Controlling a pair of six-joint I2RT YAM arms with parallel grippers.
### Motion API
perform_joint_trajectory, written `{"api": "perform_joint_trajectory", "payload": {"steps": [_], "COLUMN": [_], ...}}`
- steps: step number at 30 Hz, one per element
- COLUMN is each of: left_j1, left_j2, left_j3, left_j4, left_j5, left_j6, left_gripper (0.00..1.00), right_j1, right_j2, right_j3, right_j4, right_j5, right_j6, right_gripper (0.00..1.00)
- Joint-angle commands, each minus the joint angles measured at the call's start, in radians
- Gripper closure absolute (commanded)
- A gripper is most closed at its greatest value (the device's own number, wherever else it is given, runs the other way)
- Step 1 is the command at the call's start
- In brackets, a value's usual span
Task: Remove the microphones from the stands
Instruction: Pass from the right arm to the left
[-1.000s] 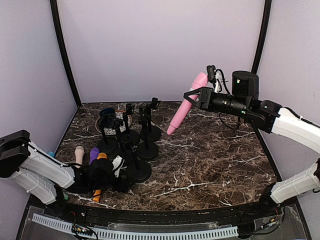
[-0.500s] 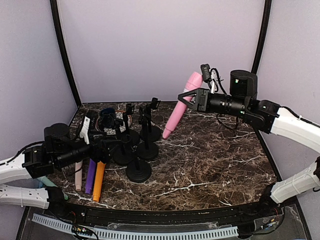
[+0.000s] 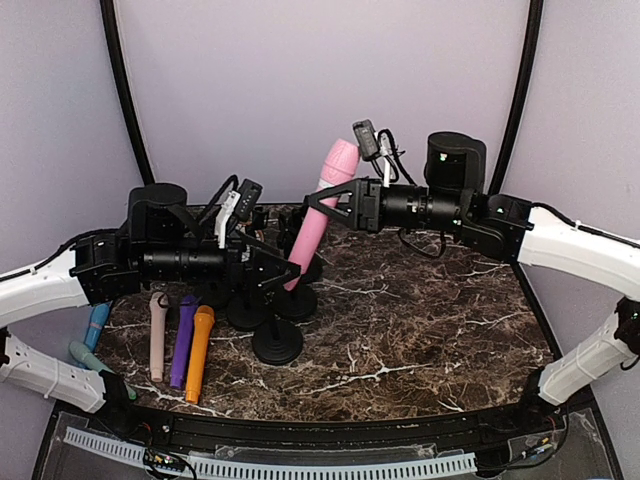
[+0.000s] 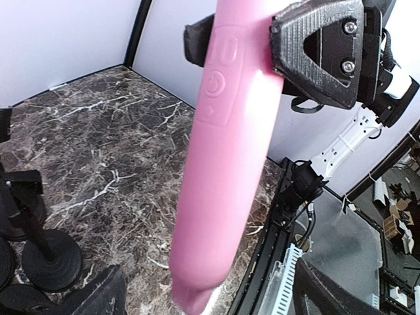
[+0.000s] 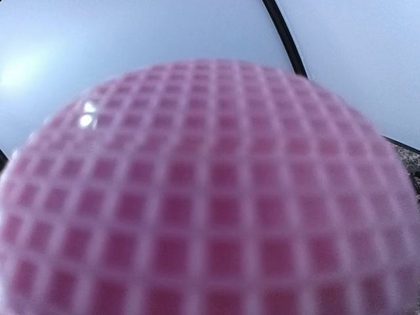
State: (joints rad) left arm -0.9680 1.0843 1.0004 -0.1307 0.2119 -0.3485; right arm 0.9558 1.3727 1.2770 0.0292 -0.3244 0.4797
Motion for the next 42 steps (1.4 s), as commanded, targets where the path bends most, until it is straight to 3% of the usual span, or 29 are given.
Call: {"api": "perform_joint_trajectory", "payload": {"steps": [1, 7, 21, 26, 29, 34, 36, 42], "left_j1": [0.003, 0.008, 0.018, 0.019, 0.02, 0.028, 0.048, 0.07], "left_j2": [0.024, 0.05, 0.068, 0.062, 0.058, 0.021, -0.014, -0.163], "left_j3": [0.048, 0.056, 0.052, 0.035, 0.032, -0.004, -0.041, -0.109], "left_j4": [0.067, 0.109, 0.193, 0.201, 0.187, 0.143, 0.104, -0.038], "left_j5": [0.126, 0.11, 0.138, 0.127, 0.109, 0.045, 0.022, -0.035], "left_j6": [-0.015, -0.058, -0.094, -0.096, -0.098, -0.122, -0.146, -0.178], "left_gripper": [0.11, 0.15, 0.59, 0.69, 0.74, 0.77, 0.79, 0.81], "right_j1": [0.025, 0.04, 0.047, 0.047, 0.047, 0.046, 0.042, 0.011], "right_j2": [0.026, 0.051, 0.099, 0.107, 0.1, 0.066, 0.047, -0.031], "right_j3": [0.05, 0.074, 0.112, 0.116, 0.107, 0.073, 0.053, -0.036], "right_j4": [0.092, 0.091, 0.06, 0.051, 0.052, 0.06, 0.066, 0.108], "right_j5": [-0.051, -0.095, -0.119, -0.11, -0.076, 0.039, 0.09, 0.225], "right_j6": [-0.026, -0.042, -0.052, -0.051, -0.052, -0.047, -0.042, 0.002], "right_gripper": [0.75, 0.75, 0.74, 0.73, 0.63, 0.25, 0.19, 0.13]}}
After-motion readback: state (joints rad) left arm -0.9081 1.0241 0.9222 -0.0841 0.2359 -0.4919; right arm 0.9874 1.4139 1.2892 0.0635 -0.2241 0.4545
